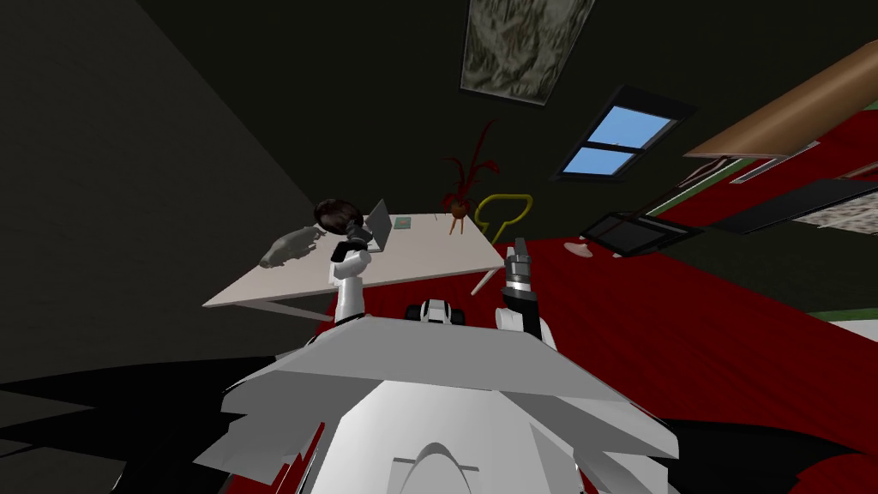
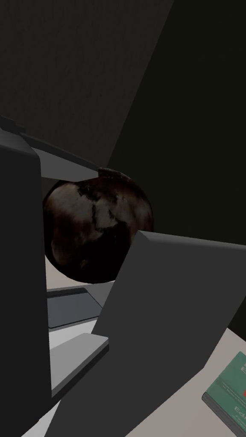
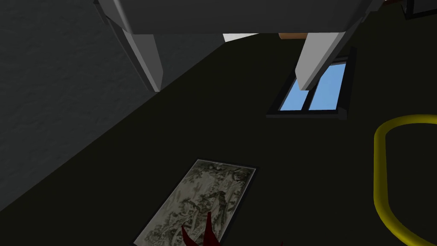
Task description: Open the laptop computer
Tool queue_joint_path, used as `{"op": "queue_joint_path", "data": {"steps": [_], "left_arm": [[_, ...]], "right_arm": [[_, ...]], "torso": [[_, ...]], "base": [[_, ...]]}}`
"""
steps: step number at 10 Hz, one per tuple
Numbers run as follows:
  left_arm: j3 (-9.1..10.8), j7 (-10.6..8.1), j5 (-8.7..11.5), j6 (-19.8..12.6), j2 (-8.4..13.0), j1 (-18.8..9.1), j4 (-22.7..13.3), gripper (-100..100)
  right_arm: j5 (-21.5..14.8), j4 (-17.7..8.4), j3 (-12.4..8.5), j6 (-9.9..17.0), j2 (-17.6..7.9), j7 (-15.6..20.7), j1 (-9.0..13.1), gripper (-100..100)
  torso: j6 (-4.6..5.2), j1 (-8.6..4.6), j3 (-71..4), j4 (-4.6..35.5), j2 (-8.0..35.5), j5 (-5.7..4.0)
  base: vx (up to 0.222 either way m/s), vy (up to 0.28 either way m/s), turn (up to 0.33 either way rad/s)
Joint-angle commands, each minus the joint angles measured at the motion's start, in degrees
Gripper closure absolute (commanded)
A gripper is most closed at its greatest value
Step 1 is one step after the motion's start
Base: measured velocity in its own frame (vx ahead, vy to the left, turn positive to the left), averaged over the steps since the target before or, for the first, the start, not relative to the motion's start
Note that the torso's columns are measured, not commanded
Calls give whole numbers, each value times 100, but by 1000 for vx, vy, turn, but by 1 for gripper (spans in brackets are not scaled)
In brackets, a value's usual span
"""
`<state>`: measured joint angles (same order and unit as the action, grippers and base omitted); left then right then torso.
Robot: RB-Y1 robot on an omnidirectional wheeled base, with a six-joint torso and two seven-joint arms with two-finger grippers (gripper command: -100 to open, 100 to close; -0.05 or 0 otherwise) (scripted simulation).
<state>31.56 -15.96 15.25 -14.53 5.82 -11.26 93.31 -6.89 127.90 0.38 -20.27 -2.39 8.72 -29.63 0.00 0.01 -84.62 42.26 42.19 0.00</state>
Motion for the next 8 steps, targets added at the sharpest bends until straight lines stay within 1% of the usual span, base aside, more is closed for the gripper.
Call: {"op": "queue_joint_path", "data": {"steps": [1,2,3,4,7,8], "left_arm": [[79,-20,29,-96,5,-77,-79,-100],[89,-25,32,-114,6,-84,-87,-100],[90,-24,32,-110,7,-83,-82,100],[192,-202,181,-269,-96,-120,-12,100],[345,-468,403,-507,-252,-174,92,100],[446,-645,552,-666,-355,-210,162,100]], "right_arm": [[0,0,0,0,0,0,0,0],[0,0,0,0,0,0,0,0],[0,0,-1,0,-1,0,1,0],[0,0,-1,0,-1,0,1,0],[0,0,-2,0,-2,0,1,0],[0,0,-2,0,-2,0,1,0]], "torso": [[13,0,-7,-7,-13,4],[10,14,-2,-4,-1,7],[8,20,3,-1,5,9],[3,13,4,1,7,6],[-1,19,7,3,11,6],[0,3,7,3,11,2]], "base": [[31,-37,7],[2,-8,10],[0,0,0],[-3,50,42],[-8,118,27],[-24,118,43]]}}
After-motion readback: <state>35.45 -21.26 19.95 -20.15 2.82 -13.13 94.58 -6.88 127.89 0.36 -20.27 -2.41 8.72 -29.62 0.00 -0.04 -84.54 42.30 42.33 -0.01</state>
